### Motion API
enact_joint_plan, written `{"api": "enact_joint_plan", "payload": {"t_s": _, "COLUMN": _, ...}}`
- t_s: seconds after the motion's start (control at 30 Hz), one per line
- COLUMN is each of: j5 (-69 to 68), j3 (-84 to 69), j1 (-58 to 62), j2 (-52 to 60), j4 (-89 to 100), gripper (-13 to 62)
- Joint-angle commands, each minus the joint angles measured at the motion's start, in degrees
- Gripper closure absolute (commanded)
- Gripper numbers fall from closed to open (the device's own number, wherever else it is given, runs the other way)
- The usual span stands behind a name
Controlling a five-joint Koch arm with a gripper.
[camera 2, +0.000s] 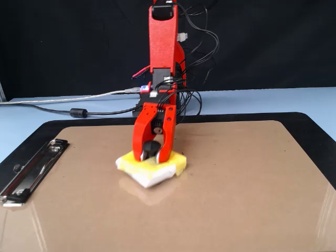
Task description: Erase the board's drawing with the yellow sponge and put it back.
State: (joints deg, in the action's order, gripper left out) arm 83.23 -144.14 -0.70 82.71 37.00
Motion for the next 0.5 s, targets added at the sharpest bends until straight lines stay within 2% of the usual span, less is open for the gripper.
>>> {"api": "enact_joint_plan", "payload": {"t_s": 0.0, "j5": 0.7, "j3": -6.9, "j1": -3.0, "j2": 7.6, "j4": 0.5, "gripper": 57.6}}
{"api": "enact_joint_plan", "payload": {"t_s": 0.1, "j5": 3.3, "j3": -16.5, "j1": -8.2, "j2": 17.6, "j4": 0.4, "gripper": 57.6}}
{"api": "enact_joint_plan", "payload": {"t_s": 0.2, "j5": 6.4, "j3": -18.4, "j1": -13.3, "j2": 20.2, "j4": 0.5, "gripper": 57.6}}
{"api": "enact_joint_plan", "payload": {"t_s": 0.27, "j5": 6.9, "j3": -16.6, "j1": -14.7, "j2": 18.2, "j4": 0.4, "gripper": 57.6}}
{"api": "enact_joint_plan", "payload": {"t_s": 0.4, "j5": 6.9, "j3": -3.9, "j1": -14.4, "j2": 4.3, "j4": 0.6, "gripper": 57.6}}
{"api": "enact_joint_plan", "payload": {"t_s": 0.47, "j5": 6.9, "j3": -0.9, "j1": -14.7, "j2": 1.0, "j4": 0.5, "gripper": 57.6}}
